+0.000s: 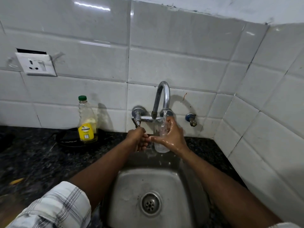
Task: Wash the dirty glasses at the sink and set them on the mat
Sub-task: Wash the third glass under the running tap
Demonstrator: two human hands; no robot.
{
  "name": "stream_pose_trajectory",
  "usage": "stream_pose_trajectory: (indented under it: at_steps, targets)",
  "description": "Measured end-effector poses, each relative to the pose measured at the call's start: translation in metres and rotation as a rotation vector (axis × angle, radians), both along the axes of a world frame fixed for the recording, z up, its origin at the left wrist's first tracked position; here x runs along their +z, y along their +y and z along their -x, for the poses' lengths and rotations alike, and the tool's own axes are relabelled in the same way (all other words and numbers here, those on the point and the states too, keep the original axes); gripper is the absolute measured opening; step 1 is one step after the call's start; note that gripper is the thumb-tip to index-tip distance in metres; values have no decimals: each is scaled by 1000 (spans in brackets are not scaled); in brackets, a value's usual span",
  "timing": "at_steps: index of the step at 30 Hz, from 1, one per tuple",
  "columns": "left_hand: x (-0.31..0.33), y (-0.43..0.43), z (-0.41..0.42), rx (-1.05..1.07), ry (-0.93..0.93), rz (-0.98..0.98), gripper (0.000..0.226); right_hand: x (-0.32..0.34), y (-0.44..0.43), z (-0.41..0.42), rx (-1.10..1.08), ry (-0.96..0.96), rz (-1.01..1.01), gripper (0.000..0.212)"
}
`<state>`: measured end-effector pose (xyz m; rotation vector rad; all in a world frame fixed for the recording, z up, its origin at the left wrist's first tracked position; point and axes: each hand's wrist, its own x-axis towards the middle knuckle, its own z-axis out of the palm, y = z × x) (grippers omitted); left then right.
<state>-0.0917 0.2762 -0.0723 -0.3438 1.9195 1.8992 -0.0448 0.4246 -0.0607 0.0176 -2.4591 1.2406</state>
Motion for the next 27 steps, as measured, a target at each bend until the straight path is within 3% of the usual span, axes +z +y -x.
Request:
stream_pose_trajectory:
  at_steps: [4, 7, 9, 10, 11, 13, 14, 17, 19, 22, 27]
  targets:
    - [-7, 13, -11, -58, -76, -118, 46, 2, -7, 2, -146, 71, 148, 78]
    - [0, 31, -23, -115, -173, -468, 56, -5, -18, 2, -138, 106, 186, 73]
    - [10, 38, -30, -42, -205, -613, 52, -6, -24, -2, -181, 118, 251, 60]
    - [13, 41, -28, 22, -170, -593, 49, -9, -22, -1, -212, 119, 238, 48]
    - [12, 42, -25, 77, -83, -473, 46, -12, -17, 0, -248, 124, 208, 35]
    - [5, 40, -12, 111, 283, 165, 48, -20, -5, 3, -335, 96, 222, 30]
    - [5, 39, -10, 91, 516, 495, 49, -24, 0, 4, -365, 36, 322, 31]
    - [25, 51, -17, -60, 970, 1017, 36, -30, -7, -3, -268, -344, 999, 36]
    - [34, 64, -23, -207, 1146, 1282, 33, -34, -17, -6, -230, -475, 1278, 43]
    - [36, 69, -23, -316, 1205, 1408, 30, -34, -25, -7, -243, -508, 1389, 52]
    - [26, 39, -3, -159, 945, 1085, 34, -35, -21, 2, -160, -457, 1295, 32]
